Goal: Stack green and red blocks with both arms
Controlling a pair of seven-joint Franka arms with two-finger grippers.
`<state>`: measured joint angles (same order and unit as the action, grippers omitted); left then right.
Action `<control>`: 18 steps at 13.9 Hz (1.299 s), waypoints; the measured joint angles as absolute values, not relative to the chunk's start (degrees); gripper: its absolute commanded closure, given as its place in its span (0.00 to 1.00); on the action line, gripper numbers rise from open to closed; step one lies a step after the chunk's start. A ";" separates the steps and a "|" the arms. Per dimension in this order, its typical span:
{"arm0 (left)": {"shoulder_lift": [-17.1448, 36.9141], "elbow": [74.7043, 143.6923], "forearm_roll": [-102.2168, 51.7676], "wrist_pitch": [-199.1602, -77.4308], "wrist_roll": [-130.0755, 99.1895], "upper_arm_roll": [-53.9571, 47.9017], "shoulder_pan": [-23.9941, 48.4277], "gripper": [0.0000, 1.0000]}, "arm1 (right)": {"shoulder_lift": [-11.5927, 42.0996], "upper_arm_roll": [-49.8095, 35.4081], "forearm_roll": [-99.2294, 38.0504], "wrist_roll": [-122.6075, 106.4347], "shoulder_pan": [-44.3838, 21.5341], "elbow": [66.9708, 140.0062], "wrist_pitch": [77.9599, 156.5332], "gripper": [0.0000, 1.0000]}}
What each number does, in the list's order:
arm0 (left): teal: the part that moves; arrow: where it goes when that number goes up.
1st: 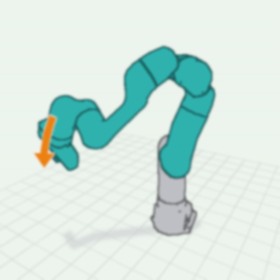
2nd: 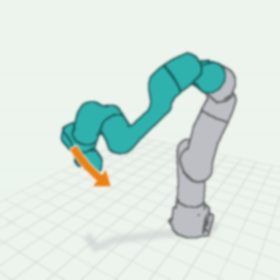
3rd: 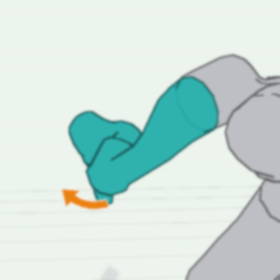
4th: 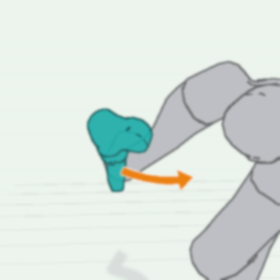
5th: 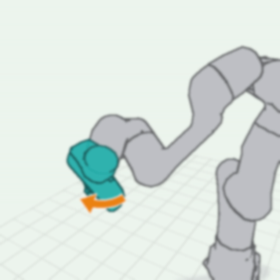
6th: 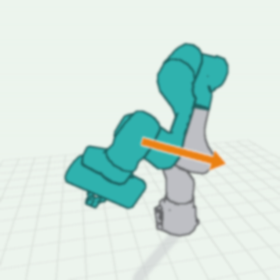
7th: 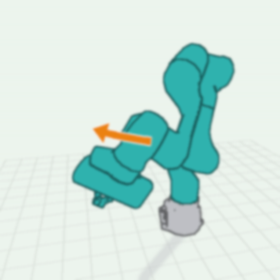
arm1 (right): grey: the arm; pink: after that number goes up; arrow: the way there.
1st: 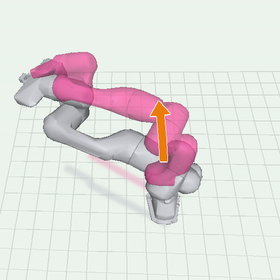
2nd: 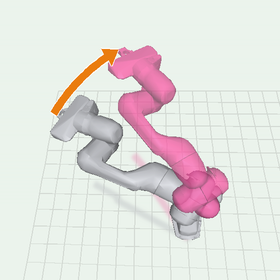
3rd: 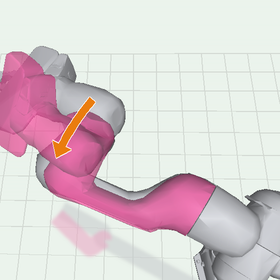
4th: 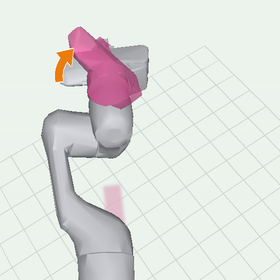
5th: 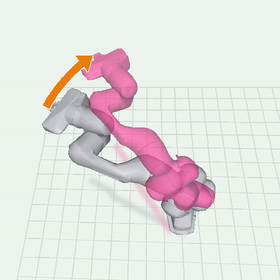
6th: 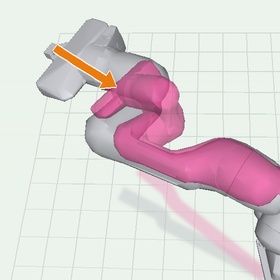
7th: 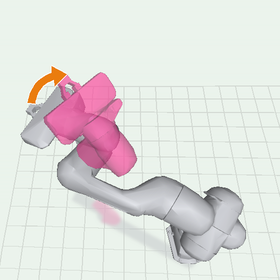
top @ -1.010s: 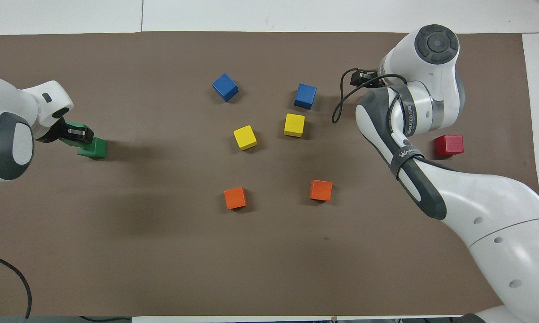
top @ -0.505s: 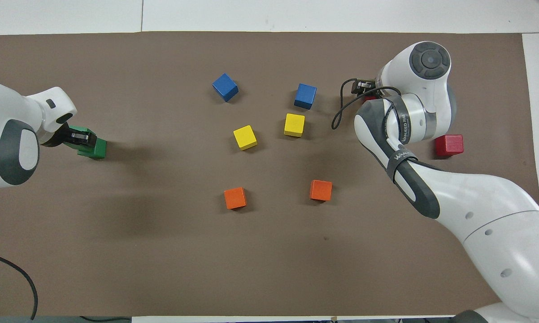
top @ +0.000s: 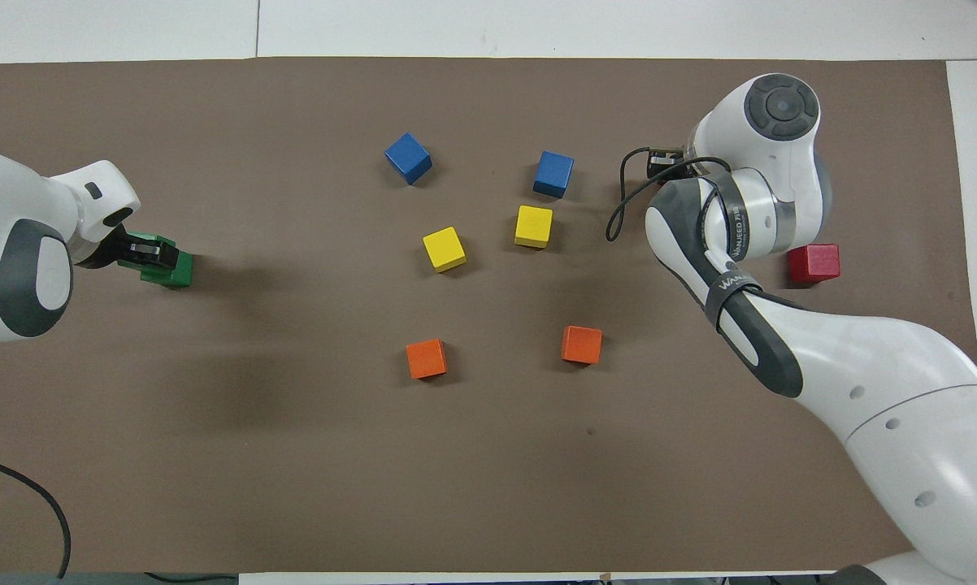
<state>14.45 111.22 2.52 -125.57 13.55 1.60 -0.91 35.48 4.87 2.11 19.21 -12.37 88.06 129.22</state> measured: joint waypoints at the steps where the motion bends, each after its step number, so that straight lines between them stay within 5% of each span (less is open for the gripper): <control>1: 14.41 111.20 2.52 -125.57 13.55 1.60 -0.98 0.00 | 34.01 5.05 2.11 16.31 -11.74 87.89 126.72 1.00; 5: 12.69 107.21 2.45 -121.46 13.55 1.73 -1.06 0.00 | 22.26 5.12 2.12 4.33 -5.60 93.29 117.93 1.00; 9: 9.35 94.80 2.44 -103.74 13.55 1.56 -1.04 0.00 | 12.46 5.10 2.11 -3.48 0.47 108.93 124.58 1.00; 12: 6.67 90.37 2.44 -97.00 12.09 0.99 -0.95 0.00 | 11.10 5.10 2.11 -6.86 2.75 116.93 134.63 1.00; 18: 0.54 91.61 2.44 -91.36 8.31 0.88 -0.79 0.00 | 11.06 4.86 2.11 -6.88 2.78 119.31 139.22 1.00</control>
<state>0.54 91.61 2.44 -91.36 8.31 0.88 -0.79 11.06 4.86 2.11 -6.88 2.78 119.31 139.22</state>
